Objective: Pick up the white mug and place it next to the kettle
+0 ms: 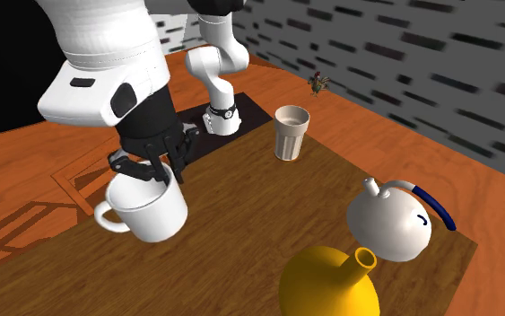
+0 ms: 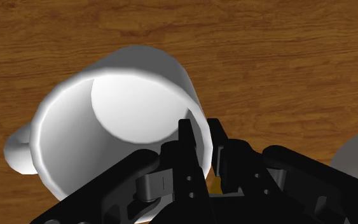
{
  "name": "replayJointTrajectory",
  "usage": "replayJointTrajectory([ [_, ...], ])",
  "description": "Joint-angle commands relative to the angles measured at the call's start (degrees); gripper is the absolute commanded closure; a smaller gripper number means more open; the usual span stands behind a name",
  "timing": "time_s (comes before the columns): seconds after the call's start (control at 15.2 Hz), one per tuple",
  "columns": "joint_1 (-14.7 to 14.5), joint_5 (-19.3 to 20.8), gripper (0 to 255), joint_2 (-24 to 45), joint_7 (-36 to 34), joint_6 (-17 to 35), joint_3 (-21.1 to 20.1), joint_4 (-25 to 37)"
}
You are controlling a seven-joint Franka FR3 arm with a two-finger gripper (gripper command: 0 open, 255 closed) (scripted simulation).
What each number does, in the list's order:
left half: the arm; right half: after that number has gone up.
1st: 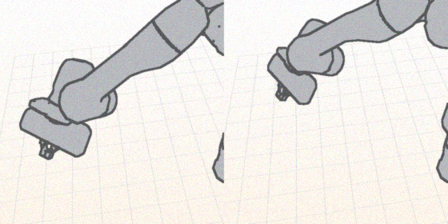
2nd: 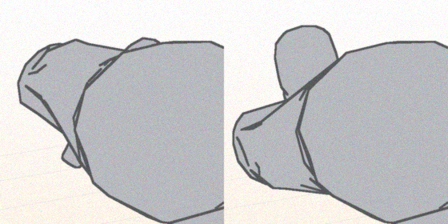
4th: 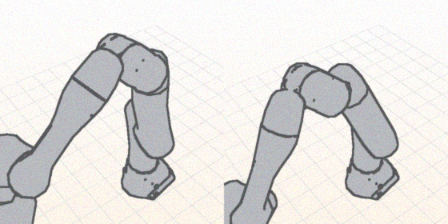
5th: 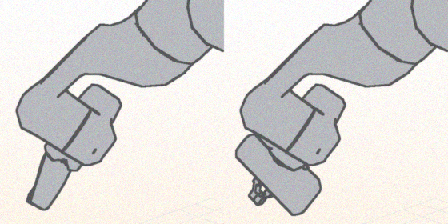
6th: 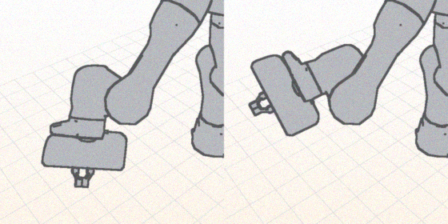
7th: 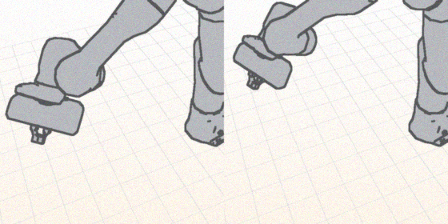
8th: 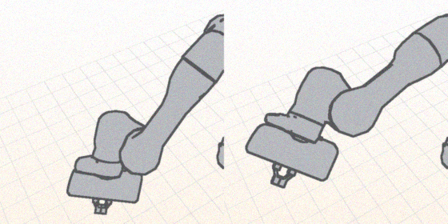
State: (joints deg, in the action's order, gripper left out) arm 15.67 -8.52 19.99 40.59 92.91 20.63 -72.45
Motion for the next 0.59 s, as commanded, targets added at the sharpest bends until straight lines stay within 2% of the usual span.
replayJointTrajectory([
  [0.0, 0.27, -0.22, 255, 0.69, -0.11, -1.89, -0.02, 2.58],
  [0.4, 1.42, -0.99, 255, 2.86, -0.17, -7.46, -0.02, 10.27],
  [0.53, -1.52, 0.61, 255, -1.32, -2.49, -5.30, -0.38, 4.20],
])
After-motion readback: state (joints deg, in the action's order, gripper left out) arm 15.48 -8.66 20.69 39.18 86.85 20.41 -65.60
